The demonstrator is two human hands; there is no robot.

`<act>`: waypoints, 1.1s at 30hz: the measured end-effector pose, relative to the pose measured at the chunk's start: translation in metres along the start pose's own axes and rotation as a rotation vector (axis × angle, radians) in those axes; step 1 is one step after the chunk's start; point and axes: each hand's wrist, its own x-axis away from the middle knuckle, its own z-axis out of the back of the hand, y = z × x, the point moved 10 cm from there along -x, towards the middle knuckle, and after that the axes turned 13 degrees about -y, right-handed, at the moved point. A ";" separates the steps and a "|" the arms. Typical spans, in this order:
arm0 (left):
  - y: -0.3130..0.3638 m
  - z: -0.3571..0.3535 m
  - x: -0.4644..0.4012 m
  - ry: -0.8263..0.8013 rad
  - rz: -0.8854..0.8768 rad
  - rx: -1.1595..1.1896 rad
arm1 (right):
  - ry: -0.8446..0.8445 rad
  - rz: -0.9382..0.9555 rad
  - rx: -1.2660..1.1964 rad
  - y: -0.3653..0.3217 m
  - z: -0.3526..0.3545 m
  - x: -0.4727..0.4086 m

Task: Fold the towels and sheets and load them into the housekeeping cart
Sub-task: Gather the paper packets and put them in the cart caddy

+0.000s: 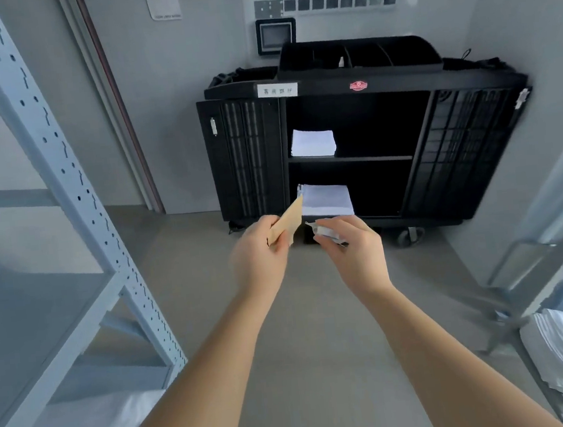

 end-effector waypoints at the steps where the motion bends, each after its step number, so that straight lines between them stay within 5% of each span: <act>1: -0.008 -0.002 -0.026 0.009 0.004 -0.018 | 0.009 0.000 0.001 0.006 -0.002 -0.027; 33: -0.128 -0.234 -0.705 0.031 -0.123 -0.019 | 0.125 0.101 0.071 0.295 0.054 -0.695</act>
